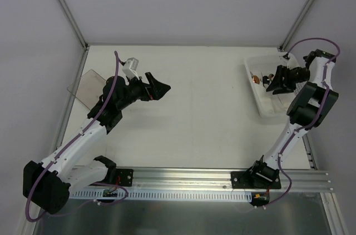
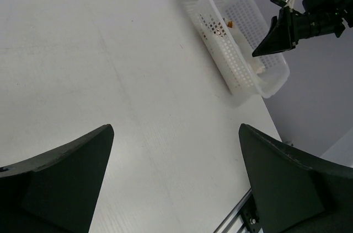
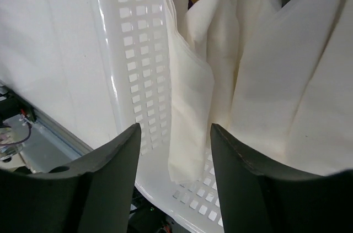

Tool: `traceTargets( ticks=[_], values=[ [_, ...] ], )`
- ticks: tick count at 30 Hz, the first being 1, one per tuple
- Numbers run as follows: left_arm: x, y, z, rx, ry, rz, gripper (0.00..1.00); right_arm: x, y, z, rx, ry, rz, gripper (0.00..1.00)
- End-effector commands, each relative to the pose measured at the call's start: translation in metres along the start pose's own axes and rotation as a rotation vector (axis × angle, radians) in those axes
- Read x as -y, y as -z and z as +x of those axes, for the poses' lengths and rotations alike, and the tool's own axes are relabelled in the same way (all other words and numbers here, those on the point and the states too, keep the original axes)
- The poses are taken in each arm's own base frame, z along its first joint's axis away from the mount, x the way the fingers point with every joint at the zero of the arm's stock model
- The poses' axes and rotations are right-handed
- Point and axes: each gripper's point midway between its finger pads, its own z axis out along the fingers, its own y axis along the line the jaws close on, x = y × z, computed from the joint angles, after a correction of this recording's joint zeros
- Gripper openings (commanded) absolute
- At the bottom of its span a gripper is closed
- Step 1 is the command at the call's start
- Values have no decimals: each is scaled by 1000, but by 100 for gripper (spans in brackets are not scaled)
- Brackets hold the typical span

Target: Place the utensils on the paper napkin and roll it up

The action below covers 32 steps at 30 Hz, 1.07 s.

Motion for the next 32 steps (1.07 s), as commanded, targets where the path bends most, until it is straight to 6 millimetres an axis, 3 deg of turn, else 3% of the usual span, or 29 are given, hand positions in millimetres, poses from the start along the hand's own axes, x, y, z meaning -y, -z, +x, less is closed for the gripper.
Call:
traceTargets(
  ticks=[1,2,4,5,6,8,9,10,12,13,14,15,16,17,18,20,24,32],
  values=[
    [-5,6,-13,26,-22,-39,99,-35,41,1,16,29,50,57],
    [-11,7,-7,-4,-15,-62,99,-38,47,-5,39,56,69,59],
    [-18,8,-8,-23,-23,-91,99,-48,60,-13,84,97,100,71],
    [-22,10,-7,-33,-26,-105,99,-57,63,-17,104,126,103,75],
    [-30,12,-5,-44,-32,-145,99,-71,72,-20,143,171,120,87],
    [-42,17,-9,-41,-34,-205,99,-95,72,-23,169,230,124,99],
    [-47,22,-8,-55,-54,-237,99,-102,68,-25,184,261,128,99],
    [-53,25,-11,-51,-67,-271,99,-121,75,-23,221,308,141,99],
    [-65,33,-14,-65,-74,-324,99,-147,56,-23,235,352,123,99],
    [-68,36,-15,-66,-75,-333,99,-166,60,-19,268,390,127,99],
    [-72,39,-17,-66,-76,-346,99,-188,47,-15,260,403,107,99],
    [-75,41,-18,-68,-79,-358,99,-201,41,-23,309,451,103,99],
    [-80,45,-15,-80,-83,-379,99,-205,25,-13,289,446,90,99],
    [-83,48,-17,-73,-89,-397,99,-231,17,-6,303,502,70,99],
    [-87,50,-17,-75,-96,-415,99,-241,9,-14,351,519,78,99],
    [-96,56,-13,-94,-102,-467,99,-258,-20,3,321,544,51,99],
    [-110,63,0,-140,-99,-524,99,-269,-58,21,286,555,24,99],
    [-127,66,25,-180,-41,-577,99,-258,-90,64,221,560,6,99]
  ],
)
